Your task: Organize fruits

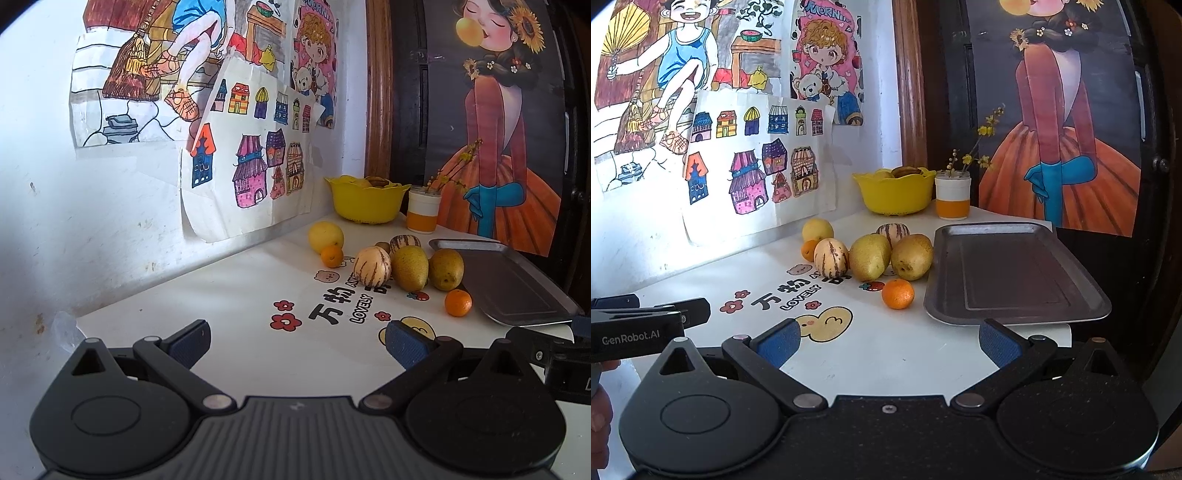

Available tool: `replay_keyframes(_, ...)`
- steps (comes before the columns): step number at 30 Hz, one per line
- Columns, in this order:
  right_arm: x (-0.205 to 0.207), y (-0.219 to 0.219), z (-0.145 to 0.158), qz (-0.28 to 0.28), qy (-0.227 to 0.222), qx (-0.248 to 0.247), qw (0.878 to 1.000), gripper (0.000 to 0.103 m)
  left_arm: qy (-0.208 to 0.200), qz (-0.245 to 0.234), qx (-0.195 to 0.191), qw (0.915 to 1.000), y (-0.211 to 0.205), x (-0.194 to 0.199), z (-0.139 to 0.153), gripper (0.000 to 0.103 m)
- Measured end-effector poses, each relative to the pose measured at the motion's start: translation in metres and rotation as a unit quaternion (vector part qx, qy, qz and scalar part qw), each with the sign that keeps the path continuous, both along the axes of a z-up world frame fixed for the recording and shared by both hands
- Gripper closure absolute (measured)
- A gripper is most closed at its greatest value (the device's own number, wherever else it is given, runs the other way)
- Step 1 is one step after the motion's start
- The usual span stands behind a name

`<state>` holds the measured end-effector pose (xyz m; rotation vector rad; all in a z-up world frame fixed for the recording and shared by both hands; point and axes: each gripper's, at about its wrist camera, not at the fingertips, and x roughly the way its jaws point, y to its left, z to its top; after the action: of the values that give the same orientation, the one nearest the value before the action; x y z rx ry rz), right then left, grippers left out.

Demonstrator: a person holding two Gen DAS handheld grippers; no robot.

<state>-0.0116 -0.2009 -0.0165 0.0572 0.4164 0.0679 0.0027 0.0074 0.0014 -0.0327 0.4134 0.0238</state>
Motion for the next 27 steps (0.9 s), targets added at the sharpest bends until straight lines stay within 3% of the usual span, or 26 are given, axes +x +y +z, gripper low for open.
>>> replay_keyframes(27,0.0020,0.0008,-0.0040,0.009,0.011,0.001,1.000,0.000,0.005,0.009,0.001,0.9999,-0.0011,0.0016,-0.0047,0.000)
